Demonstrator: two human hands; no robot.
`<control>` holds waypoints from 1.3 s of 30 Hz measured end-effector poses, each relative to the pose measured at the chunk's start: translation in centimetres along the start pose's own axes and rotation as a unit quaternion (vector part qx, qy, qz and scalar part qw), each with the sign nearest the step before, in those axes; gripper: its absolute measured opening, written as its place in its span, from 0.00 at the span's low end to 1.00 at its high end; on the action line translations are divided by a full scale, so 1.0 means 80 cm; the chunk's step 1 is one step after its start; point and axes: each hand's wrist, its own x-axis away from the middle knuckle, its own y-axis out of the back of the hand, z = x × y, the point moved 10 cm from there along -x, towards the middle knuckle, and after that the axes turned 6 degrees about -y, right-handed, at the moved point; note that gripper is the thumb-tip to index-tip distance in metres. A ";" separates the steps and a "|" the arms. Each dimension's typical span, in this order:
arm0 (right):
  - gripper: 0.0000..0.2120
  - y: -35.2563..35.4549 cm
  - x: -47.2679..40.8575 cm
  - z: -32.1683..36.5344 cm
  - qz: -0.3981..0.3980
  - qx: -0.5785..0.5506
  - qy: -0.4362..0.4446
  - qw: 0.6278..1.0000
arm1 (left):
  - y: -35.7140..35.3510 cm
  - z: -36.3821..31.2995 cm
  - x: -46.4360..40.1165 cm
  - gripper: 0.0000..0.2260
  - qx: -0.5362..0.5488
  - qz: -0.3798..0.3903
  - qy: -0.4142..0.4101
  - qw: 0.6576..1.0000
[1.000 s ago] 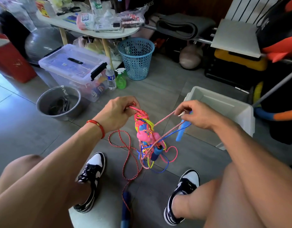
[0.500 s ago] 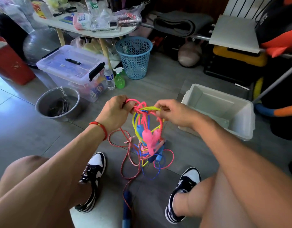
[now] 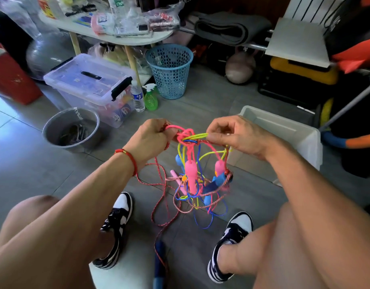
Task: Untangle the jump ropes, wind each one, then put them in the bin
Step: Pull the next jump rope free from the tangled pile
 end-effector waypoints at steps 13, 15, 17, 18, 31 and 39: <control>0.16 -0.013 -0.006 0.005 -0.074 0.112 -0.002 0.991 | -0.031 0.002 0.004 0.11 0.104 0.003 0.046 0.994; 0.10 -0.011 -0.006 0.010 -0.090 0.117 0.016 0.989 | -0.038 0.003 0.006 0.12 0.134 0.014 0.056 0.989; 0.05 -0.011 -0.006 0.016 -0.088 0.088 0.034 0.992 | -0.038 0.004 0.005 0.13 0.137 0.021 0.061 0.988; 0.03 -0.010 -0.004 0.019 -0.084 0.062 0.040 0.994 | -0.035 0.006 0.003 0.12 0.119 0.020 0.058 0.991; 0.08 -0.007 0.004 0.014 -0.051 -0.034 0.043 0.997 | -0.078 -0.022 0.026 0.05 0.089 0.184 0.007 0.979; 0.11 -0.003 0.008 0.011 -0.099 0.081 0.013 0.992 | -0.057 0.002 0.018 0.11 0.034 0.110 0.054 0.992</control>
